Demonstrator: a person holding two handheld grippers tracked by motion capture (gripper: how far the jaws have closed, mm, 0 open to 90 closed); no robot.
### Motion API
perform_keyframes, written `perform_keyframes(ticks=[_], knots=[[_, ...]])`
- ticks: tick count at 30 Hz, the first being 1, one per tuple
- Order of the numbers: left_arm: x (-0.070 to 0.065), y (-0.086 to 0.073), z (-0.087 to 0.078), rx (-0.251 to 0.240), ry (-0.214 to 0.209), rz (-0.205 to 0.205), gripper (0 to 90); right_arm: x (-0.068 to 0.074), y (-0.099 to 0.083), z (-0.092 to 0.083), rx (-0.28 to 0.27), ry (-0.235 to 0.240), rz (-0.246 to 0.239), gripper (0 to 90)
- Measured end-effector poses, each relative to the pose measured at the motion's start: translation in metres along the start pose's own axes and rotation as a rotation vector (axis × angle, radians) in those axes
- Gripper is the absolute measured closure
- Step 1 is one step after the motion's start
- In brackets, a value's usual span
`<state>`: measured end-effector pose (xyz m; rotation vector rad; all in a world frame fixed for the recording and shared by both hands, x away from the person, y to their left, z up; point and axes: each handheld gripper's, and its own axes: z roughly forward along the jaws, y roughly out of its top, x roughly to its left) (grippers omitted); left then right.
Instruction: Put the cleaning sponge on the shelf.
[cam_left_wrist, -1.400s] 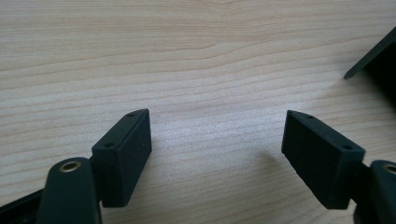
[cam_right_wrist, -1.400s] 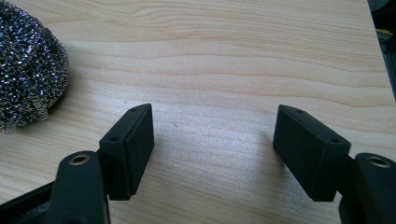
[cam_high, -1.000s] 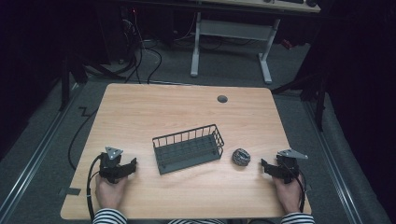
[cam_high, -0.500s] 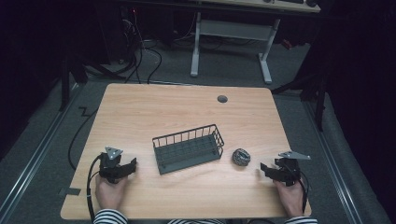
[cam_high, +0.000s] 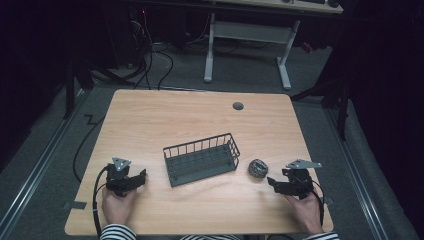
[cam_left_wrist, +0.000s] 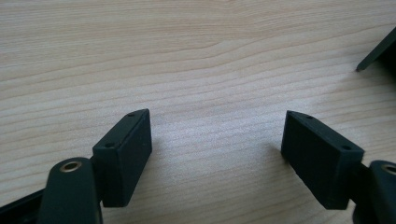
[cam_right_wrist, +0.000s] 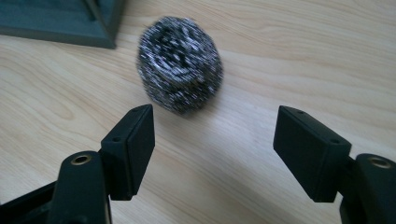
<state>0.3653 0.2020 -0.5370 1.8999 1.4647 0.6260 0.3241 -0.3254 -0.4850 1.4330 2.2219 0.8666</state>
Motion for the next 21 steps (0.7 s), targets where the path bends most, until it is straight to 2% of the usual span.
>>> perform_keyframes(ticks=[7,12,21], knots=[[0.000,0.000,0.000,0.002,0.000,0.001,24.9,0.013,0.022,0.011,0.045,0.013,-0.067,29.1],[0.000,0.000,0.000,0.000,0.000,-0.001,24.9,0.015,0.033,0.017,0.078,0.023,-0.069,28.8],[0.000,0.000,0.000,0.000,-0.002,0.000,24.6,0.018,0.052,0.035,0.176,0.030,-0.087,27.5]])
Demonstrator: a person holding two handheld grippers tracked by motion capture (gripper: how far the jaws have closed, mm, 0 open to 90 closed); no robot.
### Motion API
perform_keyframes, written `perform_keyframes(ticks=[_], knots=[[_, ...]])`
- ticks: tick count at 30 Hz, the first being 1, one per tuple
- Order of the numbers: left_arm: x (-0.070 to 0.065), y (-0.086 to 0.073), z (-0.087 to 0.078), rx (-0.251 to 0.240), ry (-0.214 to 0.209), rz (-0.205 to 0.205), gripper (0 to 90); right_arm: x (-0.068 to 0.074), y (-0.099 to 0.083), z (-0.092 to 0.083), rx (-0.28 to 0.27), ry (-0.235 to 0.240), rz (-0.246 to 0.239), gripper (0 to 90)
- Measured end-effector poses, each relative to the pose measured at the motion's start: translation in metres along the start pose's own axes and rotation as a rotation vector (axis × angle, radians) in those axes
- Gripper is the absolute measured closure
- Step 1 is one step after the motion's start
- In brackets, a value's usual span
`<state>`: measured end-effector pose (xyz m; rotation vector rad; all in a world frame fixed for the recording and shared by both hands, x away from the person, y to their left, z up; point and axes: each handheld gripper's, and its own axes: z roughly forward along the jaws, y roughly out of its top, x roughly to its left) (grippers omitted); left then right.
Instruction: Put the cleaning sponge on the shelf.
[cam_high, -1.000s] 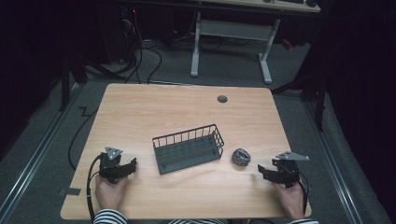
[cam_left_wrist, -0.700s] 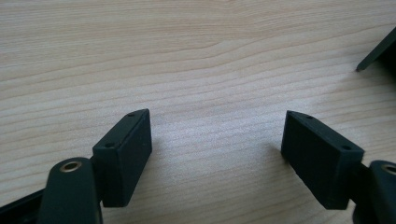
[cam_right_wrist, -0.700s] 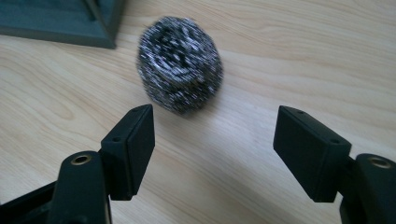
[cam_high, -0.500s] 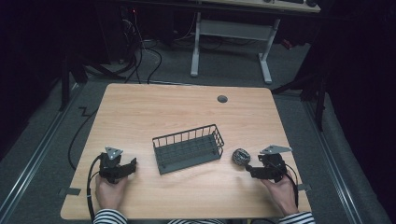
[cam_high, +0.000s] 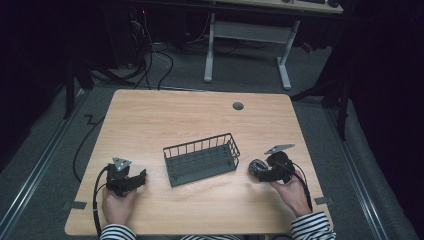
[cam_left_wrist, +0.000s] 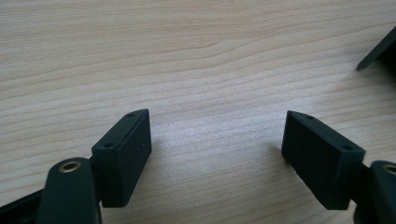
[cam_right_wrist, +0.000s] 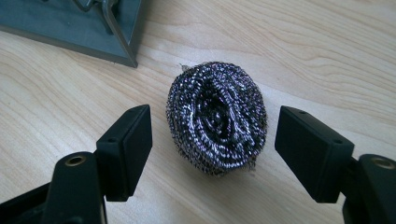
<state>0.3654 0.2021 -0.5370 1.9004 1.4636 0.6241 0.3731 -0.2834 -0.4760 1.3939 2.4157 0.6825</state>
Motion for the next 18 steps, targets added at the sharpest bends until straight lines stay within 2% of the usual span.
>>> perform_keyframes(ticks=[9,11,18], knots=[[0.000,0.000,0.000,-0.003,-0.003,-0.004,24.4,-0.001,0.006,0.015,0.057,-0.006,0.002,27.0],[0.000,0.000,0.000,-0.002,-0.003,-0.003,24.4,0.000,0.007,0.021,0.076,-0.012,-0.009,28.0],[0.000,0.000,0.000,-0.003,-0.005,-0.005,24.4,0.004,0.006,0.022,0.053,-0.014,-0.026,34.3]])
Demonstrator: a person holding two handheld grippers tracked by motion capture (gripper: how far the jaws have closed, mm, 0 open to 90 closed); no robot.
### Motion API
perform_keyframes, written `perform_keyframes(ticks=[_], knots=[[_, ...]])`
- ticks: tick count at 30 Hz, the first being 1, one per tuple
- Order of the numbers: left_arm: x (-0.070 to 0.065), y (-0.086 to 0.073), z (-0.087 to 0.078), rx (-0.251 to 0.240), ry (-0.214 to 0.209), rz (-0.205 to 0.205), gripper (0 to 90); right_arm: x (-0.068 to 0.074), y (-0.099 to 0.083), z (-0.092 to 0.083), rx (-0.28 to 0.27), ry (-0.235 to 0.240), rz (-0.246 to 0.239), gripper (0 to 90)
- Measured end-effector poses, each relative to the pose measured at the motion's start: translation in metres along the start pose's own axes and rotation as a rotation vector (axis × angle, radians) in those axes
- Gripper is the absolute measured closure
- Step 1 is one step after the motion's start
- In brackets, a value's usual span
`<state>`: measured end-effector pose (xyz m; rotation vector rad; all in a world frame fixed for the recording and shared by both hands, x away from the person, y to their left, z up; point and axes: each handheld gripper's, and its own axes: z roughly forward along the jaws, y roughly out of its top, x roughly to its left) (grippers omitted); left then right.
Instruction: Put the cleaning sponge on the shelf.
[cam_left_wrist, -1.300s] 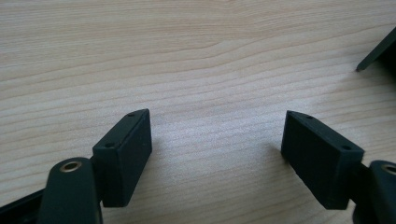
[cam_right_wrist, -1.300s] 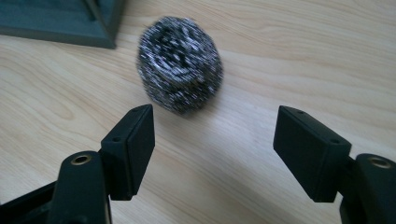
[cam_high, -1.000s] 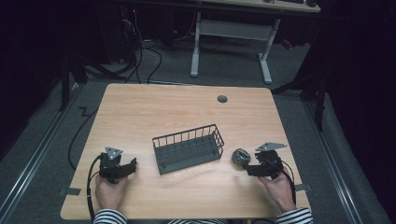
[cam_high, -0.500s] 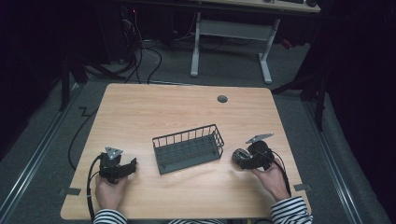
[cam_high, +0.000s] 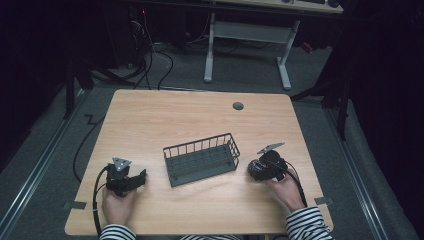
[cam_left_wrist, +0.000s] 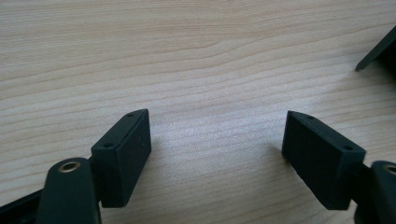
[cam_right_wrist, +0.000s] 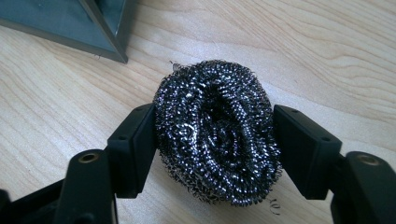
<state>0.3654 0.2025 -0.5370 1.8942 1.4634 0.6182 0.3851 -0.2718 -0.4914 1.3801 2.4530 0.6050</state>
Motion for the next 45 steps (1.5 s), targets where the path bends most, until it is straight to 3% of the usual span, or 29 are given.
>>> perform_keyframes(ticks=[10,21,33,36,45], knots=[[0.000,0.000,0.000,0.000,0.001,0.000,24.4,0.000,-0.001,-0.008,-0.032,0.050,0.008,35.9],[0.000,0.000,0.000,-0.001,0.001,0.000,24.4,0.002,0.003,-0.038,-0.143,0.104,0.016,36.1],[0.000,0.000,0.000,0.001,-0.003,0.000,24.4,0.012,0.025,-0.072,-0.208,0.138,-0.031,36.0],[0.000,0.000,0.000,0.001,-0.003,-0.001,24.4,0.015,0.036,-0.084,-0.234,0.153,-0.063,36.0],[0.000,0.000,0.000,0.001,-0.003,-0.001,24.4,0.028,0.066,-0.092,-0.254,0.187,-0.108,36.0]])
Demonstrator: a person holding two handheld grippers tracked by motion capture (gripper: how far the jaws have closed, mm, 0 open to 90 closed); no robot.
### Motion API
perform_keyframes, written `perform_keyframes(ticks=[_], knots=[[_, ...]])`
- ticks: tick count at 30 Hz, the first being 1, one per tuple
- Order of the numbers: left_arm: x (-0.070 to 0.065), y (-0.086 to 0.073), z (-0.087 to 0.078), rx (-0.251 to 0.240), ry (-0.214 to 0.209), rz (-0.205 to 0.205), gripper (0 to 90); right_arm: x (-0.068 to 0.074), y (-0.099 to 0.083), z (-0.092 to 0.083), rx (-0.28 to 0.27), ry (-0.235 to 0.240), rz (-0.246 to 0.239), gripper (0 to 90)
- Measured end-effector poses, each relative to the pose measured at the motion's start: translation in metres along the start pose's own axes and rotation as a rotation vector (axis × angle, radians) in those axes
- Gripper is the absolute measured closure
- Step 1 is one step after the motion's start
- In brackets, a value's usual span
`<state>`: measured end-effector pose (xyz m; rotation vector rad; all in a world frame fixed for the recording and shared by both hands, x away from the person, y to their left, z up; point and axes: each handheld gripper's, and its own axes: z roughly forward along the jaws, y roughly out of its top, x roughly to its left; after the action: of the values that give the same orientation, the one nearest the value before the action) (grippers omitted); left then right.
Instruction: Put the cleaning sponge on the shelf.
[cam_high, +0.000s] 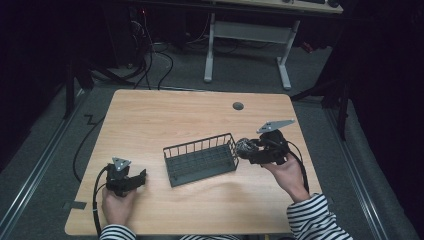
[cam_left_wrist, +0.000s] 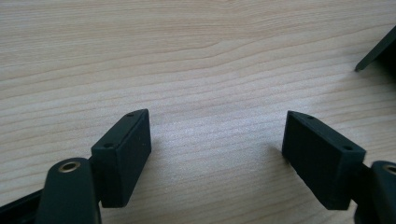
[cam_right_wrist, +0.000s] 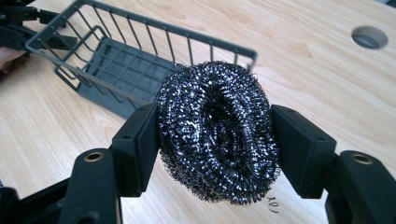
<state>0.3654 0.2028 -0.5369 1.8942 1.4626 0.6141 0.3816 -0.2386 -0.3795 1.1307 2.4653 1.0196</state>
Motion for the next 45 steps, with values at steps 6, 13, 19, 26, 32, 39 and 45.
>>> perform_keyframes(ticks=[6,13,19,26,32,39,45], knots=[[0.000,0.000,0.000,0.000,0.000,0.001,24.4,0.007,0.018,0.015,0.008,0.025,-0.029,36.0],[0.000,0.000,0.000,0.000,-0.001,0.000,24.3,0.009,0.034,0.035,0.034,0.060,-0.022,36.0],[0.000,0.000,0.000,0.000,-0.001,0.000,24.3,0.010,0.041,0.057,0.069,0.043,-0.022,35.9],[0.000,0.000,0.000,0.000,-0.002,-0.001,24.4,0.014,0.041,0.077,0.122,0.028,-0.030,35.8],[0.000,0.000,0.000,0.000,-0.002,0.000,24.3,0.018,0.041,0.094,0.179,0.015,-0.041,35.6],[0.000,0.000,0.000,0.000,-0.001,0.001,24.2,0.018,0.038,0.110,0.231,0.016,-0.045,35.4],[0.000,0.000,0.000,-0.001,-0.002,0.001,24.1,0.017,0.037,0.115,0.247,0.021,-0.031,34.9]])
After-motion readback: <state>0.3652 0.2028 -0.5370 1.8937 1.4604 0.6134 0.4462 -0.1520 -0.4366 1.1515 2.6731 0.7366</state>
